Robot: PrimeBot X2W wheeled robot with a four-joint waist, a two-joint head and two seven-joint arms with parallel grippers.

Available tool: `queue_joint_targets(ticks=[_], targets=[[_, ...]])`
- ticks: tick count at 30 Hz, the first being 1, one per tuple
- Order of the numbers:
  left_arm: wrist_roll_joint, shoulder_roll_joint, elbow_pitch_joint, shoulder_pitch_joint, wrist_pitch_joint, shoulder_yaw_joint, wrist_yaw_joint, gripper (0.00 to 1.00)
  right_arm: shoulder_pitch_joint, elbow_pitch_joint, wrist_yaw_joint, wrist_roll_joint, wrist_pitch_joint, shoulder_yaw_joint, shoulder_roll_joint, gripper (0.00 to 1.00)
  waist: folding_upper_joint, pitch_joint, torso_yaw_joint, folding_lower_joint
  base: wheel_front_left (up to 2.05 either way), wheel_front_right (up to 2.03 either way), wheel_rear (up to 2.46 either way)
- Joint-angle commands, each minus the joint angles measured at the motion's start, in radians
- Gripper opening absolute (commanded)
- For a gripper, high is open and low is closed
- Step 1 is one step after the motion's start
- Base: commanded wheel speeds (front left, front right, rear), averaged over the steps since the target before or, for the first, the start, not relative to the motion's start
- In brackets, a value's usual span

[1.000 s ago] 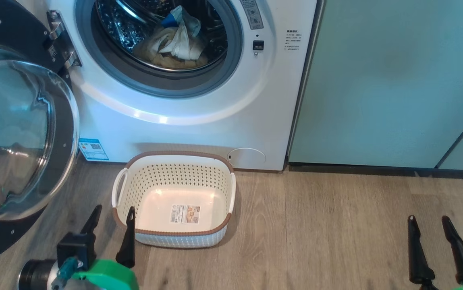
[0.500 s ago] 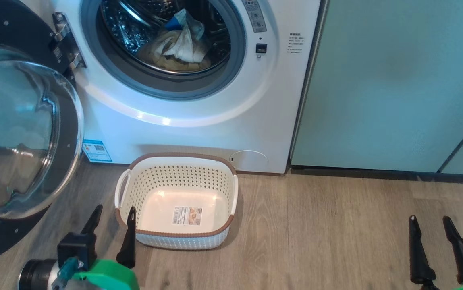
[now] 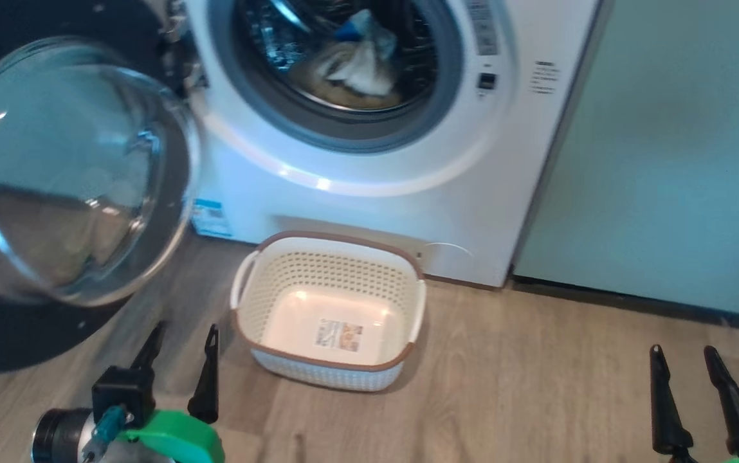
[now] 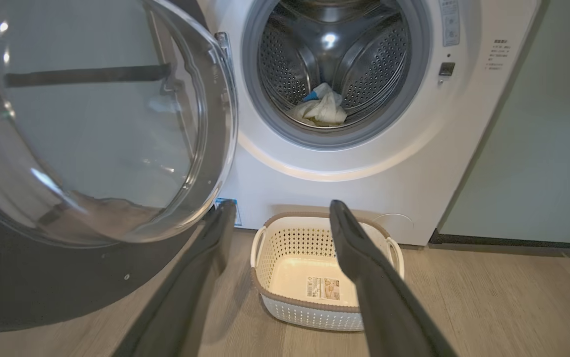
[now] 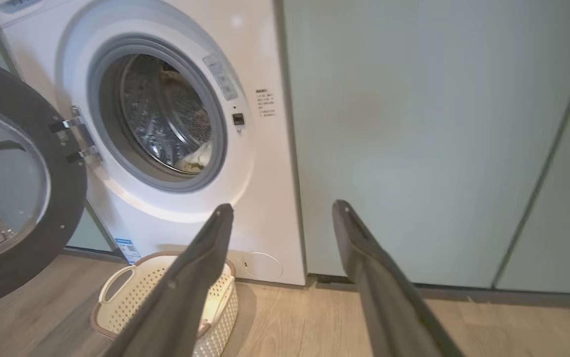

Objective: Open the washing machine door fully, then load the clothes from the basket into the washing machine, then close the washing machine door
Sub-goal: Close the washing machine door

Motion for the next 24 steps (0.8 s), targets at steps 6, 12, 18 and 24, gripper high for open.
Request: queue_joint_targets(ticks=[6,12,18,24], targets=[[-0.008,0.026,-0.024,-0.055,-0.017,0.037,0.006,1.00,-0.016,-0.036,0.001,0.000,-0.003,0.018,-0.016,1.00,0.0000,-0.001,0.153,0.0000,0.00,0.00,0.00],[-0.014,0.023,-0.026,-0.052,-0.023,0.036,0.006,1.00,-0.025,-0.032,0.001,0.014,-0.006,0.028,-0.016,1.00,0.0000,0.003,0.248,0.0000,0.00,0.00,0.00],[-0.017,0.025,-0.025,-0.052,-0.027,0.037,0.007,1.00,-0.028,-0.018,0.001,0.026,-0.011,0.045,-0.016,1.00,0.0000,-0.002,0.317,0.0000,0.00,0.00,0.00],[-0.019,0.027,-0.030,-0.048,-0.028,0.033,0.008,1.00,-0.031,-0.006,0.001,0.031,-0.018,0.049,-0.016,1.00,0.0000,-0.004,0.358,0.0000,0.00,0.00,0.00]])
